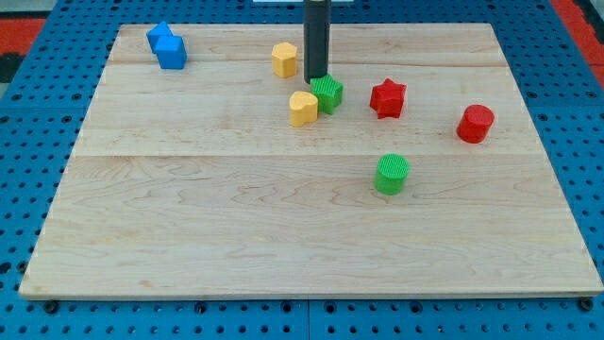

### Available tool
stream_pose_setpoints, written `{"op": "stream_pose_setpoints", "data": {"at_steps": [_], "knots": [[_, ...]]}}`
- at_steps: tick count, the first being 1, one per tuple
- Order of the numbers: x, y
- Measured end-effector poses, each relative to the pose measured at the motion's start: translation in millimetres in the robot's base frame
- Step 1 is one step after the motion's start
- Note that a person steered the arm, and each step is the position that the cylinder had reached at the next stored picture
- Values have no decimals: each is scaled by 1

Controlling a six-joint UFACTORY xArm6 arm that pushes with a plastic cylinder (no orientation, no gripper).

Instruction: Place your arm to the right of the red circle

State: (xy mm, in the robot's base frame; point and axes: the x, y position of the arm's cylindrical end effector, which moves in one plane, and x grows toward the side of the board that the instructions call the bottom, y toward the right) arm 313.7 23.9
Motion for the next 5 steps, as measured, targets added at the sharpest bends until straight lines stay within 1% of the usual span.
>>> {"op": "stream_pose_setpoints", "data": {"at_steps": [1, 2, 3, 5], "knots": [[11, 50], [40, 105], [66, 140], [15, 133]]}}
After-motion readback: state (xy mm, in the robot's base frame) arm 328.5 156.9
